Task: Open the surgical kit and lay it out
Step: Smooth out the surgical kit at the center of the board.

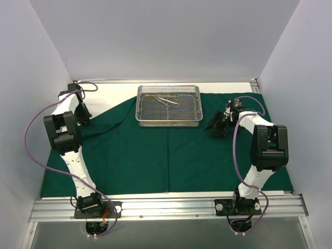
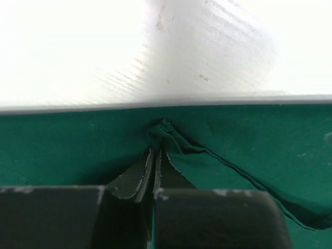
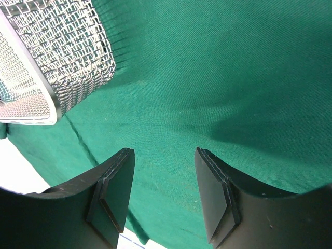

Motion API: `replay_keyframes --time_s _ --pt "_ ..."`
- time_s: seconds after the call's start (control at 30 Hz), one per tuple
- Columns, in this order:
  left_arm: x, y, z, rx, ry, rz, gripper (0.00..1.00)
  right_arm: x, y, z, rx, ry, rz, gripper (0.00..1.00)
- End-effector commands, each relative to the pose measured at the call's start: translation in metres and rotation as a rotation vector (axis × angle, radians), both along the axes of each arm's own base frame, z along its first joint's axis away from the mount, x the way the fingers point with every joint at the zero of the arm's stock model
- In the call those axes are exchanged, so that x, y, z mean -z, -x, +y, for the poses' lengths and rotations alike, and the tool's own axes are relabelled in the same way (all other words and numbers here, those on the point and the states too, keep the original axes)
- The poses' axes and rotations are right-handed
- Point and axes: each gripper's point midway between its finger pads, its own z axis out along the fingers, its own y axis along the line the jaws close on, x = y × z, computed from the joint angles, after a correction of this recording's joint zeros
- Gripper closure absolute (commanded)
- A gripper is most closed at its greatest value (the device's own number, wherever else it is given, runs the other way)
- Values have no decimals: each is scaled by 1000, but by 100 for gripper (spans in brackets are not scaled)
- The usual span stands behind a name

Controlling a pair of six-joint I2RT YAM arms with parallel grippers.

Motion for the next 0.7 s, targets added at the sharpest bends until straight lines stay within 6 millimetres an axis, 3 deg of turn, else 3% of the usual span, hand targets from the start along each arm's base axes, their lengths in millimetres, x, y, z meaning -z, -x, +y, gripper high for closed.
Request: replay_keyframes --time_s 0.0,0.13,0.23,0.3,0.47,0.5,0.57,0.67 --pt "-42 -24 12 -12 -44 -166 98 -7 -8 2 -12 -7 -9 50" --pt "-78 -47 23 22 -104 -304 98 -5 -9 2 -15 2 2 50" --pt "-112 -78 35 58 -156 -434 98 -3 -10 1 -17 14 13 50" --pt "-142 -105 54 81 -222 -543 98 0 -9 2 -16 21 30 50" --pt "-180 -154 113 48 -400 -695 96 -1 -13 0 -19 41 45 50" --pt "-183 -160 125 43 -412 -722 79 -1 -12 -1 -19 49 49 50" --pt "-187 -180 136 44 -428 -779 76 2 -6 6 -49 67 59 50" --pt "-179 -201 133 77 -392 -841 47 8 0 8 -42 67 76 50"
